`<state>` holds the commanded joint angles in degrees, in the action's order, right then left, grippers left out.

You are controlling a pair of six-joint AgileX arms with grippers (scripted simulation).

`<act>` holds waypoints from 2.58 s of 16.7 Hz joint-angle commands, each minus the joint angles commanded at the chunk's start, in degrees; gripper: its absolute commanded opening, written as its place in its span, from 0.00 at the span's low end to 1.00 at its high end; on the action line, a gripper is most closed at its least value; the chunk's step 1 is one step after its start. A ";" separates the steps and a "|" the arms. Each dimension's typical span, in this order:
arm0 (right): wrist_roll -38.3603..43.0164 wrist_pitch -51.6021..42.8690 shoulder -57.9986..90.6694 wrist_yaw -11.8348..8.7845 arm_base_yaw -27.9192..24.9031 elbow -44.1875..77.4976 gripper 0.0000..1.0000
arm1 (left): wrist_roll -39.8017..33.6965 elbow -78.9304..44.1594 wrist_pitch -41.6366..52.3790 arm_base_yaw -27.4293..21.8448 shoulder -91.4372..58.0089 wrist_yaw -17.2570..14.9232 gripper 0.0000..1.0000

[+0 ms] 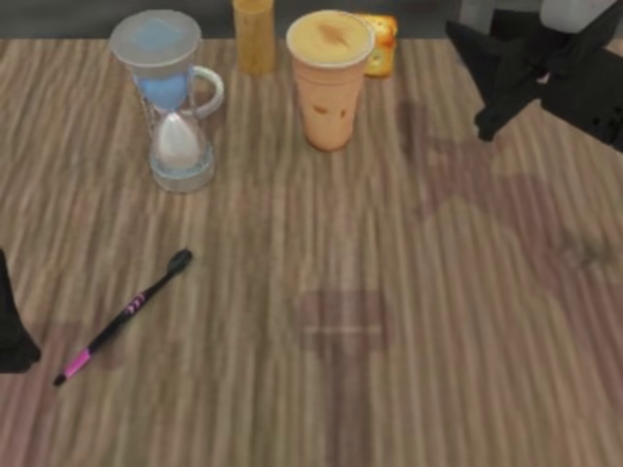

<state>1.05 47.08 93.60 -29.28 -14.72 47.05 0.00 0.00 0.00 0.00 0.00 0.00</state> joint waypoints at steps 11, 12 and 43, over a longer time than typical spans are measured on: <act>0.42 1.30 -0.81 12.23 -12.70 -1.39 0.00 | 0.00 0.00 0.00 0.00 0.00 0.00 1.00; 0.47 1.51 -1.06 14.46 -15.04 -1.75 0.00 | 0.00 0.00 0.00 0.00 0.00 0.00 1.00; 0.58 2.11 -1.90 20.53 -21.32 -2.71 0.00 | 0.55 -29.22 -19.66 -18.06 -51.34 -22.72 1.00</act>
<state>1.64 49.19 91.70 -8.75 -36.04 44.34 0.55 -29.22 -19.66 -18.06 -51.34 -22.72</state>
